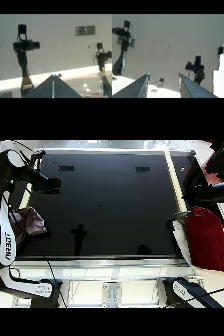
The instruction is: Fold the shirts.
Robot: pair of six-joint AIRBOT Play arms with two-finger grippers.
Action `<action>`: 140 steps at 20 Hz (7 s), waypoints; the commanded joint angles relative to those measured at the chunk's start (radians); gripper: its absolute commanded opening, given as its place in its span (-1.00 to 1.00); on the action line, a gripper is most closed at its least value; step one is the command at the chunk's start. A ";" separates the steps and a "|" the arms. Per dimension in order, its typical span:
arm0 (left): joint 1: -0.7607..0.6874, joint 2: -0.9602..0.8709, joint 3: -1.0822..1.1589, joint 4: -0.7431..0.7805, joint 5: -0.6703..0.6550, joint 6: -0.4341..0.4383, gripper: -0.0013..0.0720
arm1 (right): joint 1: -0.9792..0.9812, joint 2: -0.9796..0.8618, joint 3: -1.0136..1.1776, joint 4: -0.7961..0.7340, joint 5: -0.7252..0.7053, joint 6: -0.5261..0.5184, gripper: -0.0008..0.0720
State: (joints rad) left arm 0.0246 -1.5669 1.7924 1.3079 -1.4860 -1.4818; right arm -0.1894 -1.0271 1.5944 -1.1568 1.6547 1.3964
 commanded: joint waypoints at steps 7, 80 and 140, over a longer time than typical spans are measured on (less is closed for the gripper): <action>0.000 0.000 0.000 0.000 0.001 0.001 -0.92 | 0.001 0.000 0.000 0.000 -0.014 0.000 0.11; -0.474 -0.153 0.023 0.332 0.093 -0.392 0.97 | 0.011 -0.124 -0.311 0.039 -0.407 -0.038 0.03; -0.385 -0.363 0.024 0.166 -0.123 -0.267 -0.92 | 0.472 -0.580 -0.411 0.161 -0.915 -0.004 0.03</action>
State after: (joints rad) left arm -0.3607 -1.9316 1.8160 1.4662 -1.6207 -1.7542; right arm 0.2516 -1.5879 1.1816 -1.0286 0.8150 1.3926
